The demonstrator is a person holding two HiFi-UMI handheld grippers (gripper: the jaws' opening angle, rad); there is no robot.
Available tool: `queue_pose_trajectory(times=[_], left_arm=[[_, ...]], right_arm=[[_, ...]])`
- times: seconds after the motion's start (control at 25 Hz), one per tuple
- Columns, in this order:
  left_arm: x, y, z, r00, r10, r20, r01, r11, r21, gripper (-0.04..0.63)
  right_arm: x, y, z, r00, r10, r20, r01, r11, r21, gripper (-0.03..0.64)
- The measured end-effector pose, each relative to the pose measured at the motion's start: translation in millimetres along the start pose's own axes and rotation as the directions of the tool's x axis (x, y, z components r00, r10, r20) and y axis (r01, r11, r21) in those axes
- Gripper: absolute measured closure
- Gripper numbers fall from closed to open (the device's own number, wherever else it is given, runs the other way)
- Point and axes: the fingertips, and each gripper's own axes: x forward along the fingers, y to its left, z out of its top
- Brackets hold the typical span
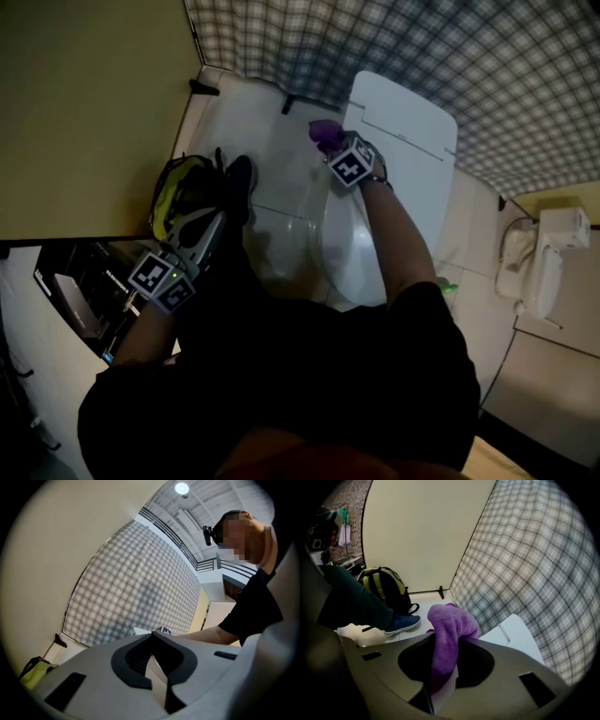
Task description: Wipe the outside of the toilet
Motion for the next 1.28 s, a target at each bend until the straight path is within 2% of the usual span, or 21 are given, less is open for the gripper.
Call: queue_pose_trajectory(times=[0.28,0.48,0.72,0.88,0.96,1.04,1.12,1.2,1.28], left_arm=[[18,56,-9,0.996,0.002,-0.087,-0.006,0.999,-0.048,0.592],[23,86,-10,0.996,0.010,-0.083,-0.017,0.997,-0.081,0.592],[13,113,-22,0.996,0.034,-0.077,-0.043,0.992,-0.115,0.592],[12,108,-26,0.997,0.031,-0.076,-0.040,0.993,-0.110,0.592],[10,98,-22,0.997,0.028,-0.065,-0.034,0.994,-0.099,0.592],[8,86,-15,0.999,0.017,-0.050,-0.021,0.996,-0.082,0.592],[12,65,-9,0.999,-0.015,-0.038,0.013,0.998,-0.056,0.591],[20,37,-4,0.997,-0.068,-0.033,0.067,0.997,-0.024,0.592],[29,1,-4,0.992,-0.123,-0.038,0.123,0.992,-0.013,0.592]], right_arm=[[60,-111,27,0.991,-0.133,0.009,0.132,0.986,0.100,0.525],[81,-171,44,0.974,-0.227,-0.007,0.226,0.967,0.120,0.526],[107,-212,49,0.958,-0.287,-0.020,0.284,0.932,0.227,0.528],[97,-215,46,0.958,-0.288,0.008,0.265,0.893,0.363,0.526],[74,-203,48,0.959,-0.270,0.089,0.206,0.876,0.437,0.526],[43,-187,41,0.945,-0.262,0.196,0.138,0.863,0.485,0.526],[2,-165,19,0.930,-0.246,0.272,0.090,0.872,0.481,0.526],[-47,-136,-11,0.929,-0.218,0.299,0.053,0.879,0.475,0.526],[-94,-104,-49,0.930,-0.182,0.321,-0.003,0.866,0.501,0.525]])
